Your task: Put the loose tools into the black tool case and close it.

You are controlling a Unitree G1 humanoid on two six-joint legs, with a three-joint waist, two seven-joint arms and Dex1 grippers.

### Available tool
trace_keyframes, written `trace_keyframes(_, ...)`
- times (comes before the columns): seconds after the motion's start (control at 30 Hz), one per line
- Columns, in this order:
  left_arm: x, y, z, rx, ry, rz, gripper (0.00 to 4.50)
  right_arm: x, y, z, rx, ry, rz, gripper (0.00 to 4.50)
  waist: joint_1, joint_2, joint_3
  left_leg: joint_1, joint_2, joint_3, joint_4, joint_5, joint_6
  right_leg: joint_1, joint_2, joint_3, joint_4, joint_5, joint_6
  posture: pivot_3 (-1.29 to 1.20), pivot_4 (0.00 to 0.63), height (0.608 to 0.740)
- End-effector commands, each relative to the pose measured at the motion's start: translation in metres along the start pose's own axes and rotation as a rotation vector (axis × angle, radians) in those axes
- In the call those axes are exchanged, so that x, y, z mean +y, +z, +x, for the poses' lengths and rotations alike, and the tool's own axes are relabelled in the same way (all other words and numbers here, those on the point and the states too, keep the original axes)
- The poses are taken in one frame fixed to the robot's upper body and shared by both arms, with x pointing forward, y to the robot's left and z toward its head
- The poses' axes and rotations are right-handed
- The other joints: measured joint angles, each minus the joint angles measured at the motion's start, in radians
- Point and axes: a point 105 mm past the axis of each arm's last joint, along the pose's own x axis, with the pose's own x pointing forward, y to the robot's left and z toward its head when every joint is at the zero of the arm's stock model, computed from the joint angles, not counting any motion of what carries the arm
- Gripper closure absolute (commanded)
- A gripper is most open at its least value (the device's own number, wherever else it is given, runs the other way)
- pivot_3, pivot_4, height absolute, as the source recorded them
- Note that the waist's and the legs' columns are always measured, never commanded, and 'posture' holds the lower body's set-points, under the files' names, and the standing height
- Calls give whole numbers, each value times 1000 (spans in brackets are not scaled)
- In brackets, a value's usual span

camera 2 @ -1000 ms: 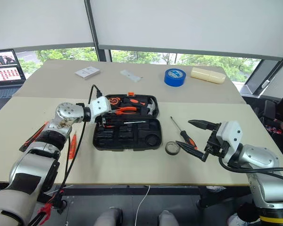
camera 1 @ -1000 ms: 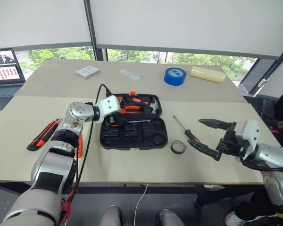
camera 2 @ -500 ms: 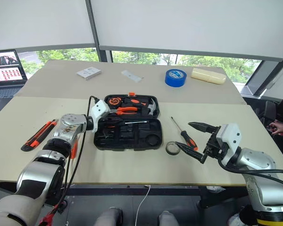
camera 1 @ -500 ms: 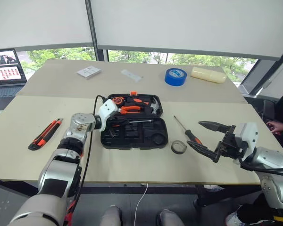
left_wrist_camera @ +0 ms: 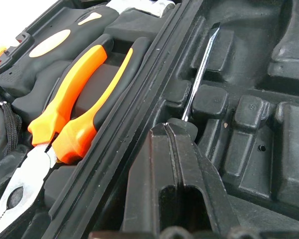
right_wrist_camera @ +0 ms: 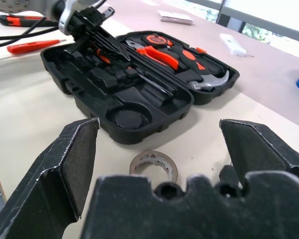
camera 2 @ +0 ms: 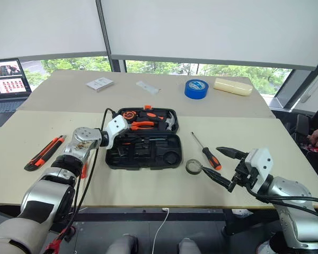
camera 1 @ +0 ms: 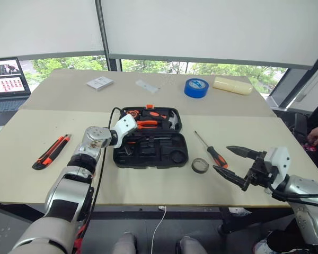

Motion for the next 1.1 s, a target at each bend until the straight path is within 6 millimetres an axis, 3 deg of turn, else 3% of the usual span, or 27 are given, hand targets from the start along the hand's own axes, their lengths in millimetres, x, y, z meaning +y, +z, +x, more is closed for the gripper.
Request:
trace_keyframes(0.03,-1,6,1,-81,12,-35,4476,-12,14,-6,-57,-106,-35,0,1,0,0,0,0,0,0,0,0,0,0,0,0,0,0,0,150,740)
trace_keyframes(0.07,8,19,-6,-187,50,-65,4476,-15,16,-11,-68,-137,-16,0,1,0,0,0,0,0,0,0,0,0,0,0,0,0,0,0,150,740)
trace_keyframes(0.1,15,31,-18,-284,67,-77,3984,-18,16,-17,-70,-170,2,0,2,0,0,-1,0,0,0,0,0,0,0,0,-1,0,0,0,150,740)
trace_keyframes(0.13,17,38,-30,-368,54,-76,3883,-17,13,-23,-48,-177,32,0,2,0,1,-1,0,0,0,0,0,0,0,0,-1,0,0,0,150,740)
trace_keyframes(0.23,16,48,-70,-511,-39,-93,2880,-19,4,-43,14,-236,36,0,-4,0,1,-2,0,0,-2,0,0,-1,0,0,-2,3,-6,0,150,740)
trace_keyframes(0.43,2,23,-137,-411,-58,1,809,-18,-28,-88,257,-414,67,0,-18,5,0,2,0,0,-7,0,0,-1,0,0,-1,1,-8,0,150,740)
trace_keyframes(0.5,-7,1,-153,-314,-34,-22,112,-14,-37,-96,326,-456,117,0,-19,5,0,3,0,0,-7,0,0,0,0,0,-1,0,-9,0,150,740)
trace_keyframes(0.6,-33,-25,-172,-242,-83,-61,17,-10,-36,-90,364,-430,155,0,-25,6,0,4,1,1,-7,0,0,1,-1,0,-1,-8,-12,0,150,740)
trace_keyframes(0.67,-47,-30,-179,-246,-111,-89,17,-17,-35,-79,393,-421,160,0,-27,6,0,6,2,1,-7,-5,-7,1,-3,-1,-1,-8,-12,0,150,740)
trace_keyframes(0.93,-63,-7,-175,-373,-106,-62,17,-38,-29,-16,531,-275,194,0,-12,6,1,6,2,5,-7,-5,-8,-3,-6,-3,-2,-7,-13,0,150,740)
trace_keyframes(1.03,-72,2,-166,-415,-120,-59,17,-48,-36,16,594,-251,186,0,-15,6,1,3,1,6,-7,-5,-7,-2,-6,-2,-2,-7,-13,0,150,740)
trace_keyframes(1.1,-75,5,-164,-430,-113,-56,17,-54,-41,27,630,-261,188,0,-14,5,1,-1,1,6,-7,0,2,-5,-5,0,-2,-5,-16,0,150,740)
